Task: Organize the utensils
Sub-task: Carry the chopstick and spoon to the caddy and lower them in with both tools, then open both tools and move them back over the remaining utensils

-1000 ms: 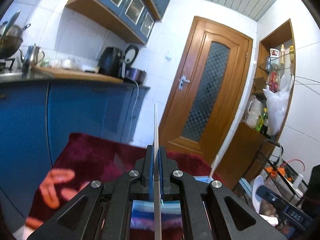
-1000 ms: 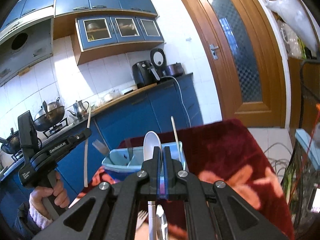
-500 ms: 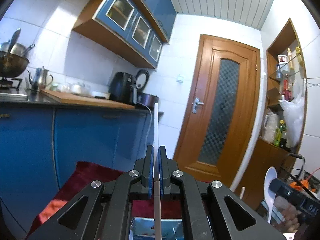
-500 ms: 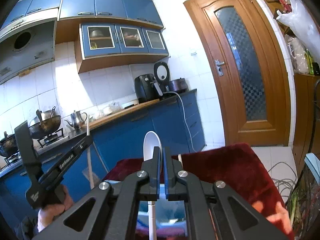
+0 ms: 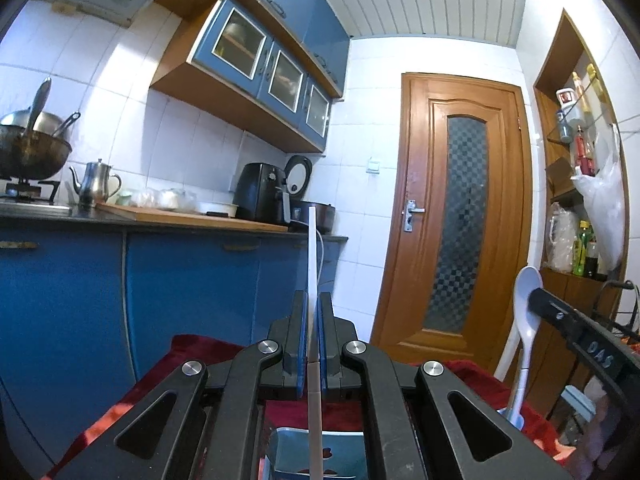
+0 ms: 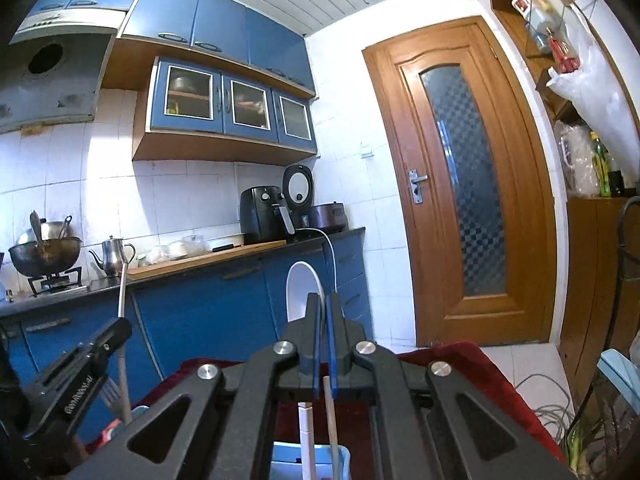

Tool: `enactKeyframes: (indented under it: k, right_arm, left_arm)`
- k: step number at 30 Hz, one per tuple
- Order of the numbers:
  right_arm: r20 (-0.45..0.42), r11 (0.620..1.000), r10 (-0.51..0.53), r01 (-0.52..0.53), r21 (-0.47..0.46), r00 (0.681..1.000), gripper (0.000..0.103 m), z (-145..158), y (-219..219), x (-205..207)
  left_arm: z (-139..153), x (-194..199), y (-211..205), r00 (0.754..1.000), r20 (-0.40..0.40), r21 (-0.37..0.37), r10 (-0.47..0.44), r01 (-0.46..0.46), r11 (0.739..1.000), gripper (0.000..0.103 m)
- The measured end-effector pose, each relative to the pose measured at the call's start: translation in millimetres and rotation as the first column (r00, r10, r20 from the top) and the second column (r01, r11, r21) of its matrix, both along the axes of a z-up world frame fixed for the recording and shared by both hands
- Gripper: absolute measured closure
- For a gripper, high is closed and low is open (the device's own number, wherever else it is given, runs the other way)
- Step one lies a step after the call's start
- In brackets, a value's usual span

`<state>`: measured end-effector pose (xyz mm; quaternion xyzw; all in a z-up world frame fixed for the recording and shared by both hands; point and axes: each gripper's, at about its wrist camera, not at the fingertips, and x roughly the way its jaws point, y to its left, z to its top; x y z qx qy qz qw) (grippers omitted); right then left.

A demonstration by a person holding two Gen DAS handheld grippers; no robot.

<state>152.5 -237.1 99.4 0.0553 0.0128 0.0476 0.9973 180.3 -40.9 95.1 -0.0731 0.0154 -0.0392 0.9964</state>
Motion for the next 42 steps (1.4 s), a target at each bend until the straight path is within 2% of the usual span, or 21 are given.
enactKeyframes:
  k: [3,8,10,12,13,15,24,42]
  right_arm:
    - [0.0,0.999,0.009,-0.009,-0.044,1.0,0.099,-4,9,1]
    - [-0.03,0.998,0.046,-0.048,-0.048,0.998,0.099,-10,11,0]
    - [-0.041,0.997,0.063,-0.064,-0.033,0.997,0.098,-10,9,1]
    - [-0.045,0.998,0.065,-0.066,-0.022,0.997,0.093,-10,7,1]
    - [-0.046,0.998,0.066,-0.067,-0.017,0.997,0.091,-10,7,0]
    - [-0.046,0.998,0.069,-0.069,-0.004,0.997,0.087,-9,4,0]
    - [-0.047,0.996,0.084,-0.083,0.022,0.995,0.085,3,1,-9]
    - [-0.199,0.996,0.087,-0.079,0.05,0.976,0.083,22,-13,-62]
  left_arm:
    - [-1,1,0,1.0,-0.005,0.003,-0.001,0.001,1.0,0.098]
    - [-6,5,2,0.999,-0.035,-0.008,-0.015,0.015,1.0,0.098]
    - [-6,5,2,0.999,-0.038,-0.007,-0.018,0.018,1.0,0.093]
    - [-6,5,1,0.999,-0.036,-0.003,-0.021,0.021,1.0,0.085]
    - [-5,4,0,0.999,-0.034,-0.001,-0.024,0.024,1.0,0.085]
    - [-4,3,-1,0.999,-0.032,0.006,-0.029,0.029,1.0,0.084]
    - [4,-5,-6,0.997,-0.045,0.02,-0.056,0.057,0.998,0.084]
    - [28,-54,3,0.983,-0.149,0.024,-0.107,0.112,0.993,0.084]
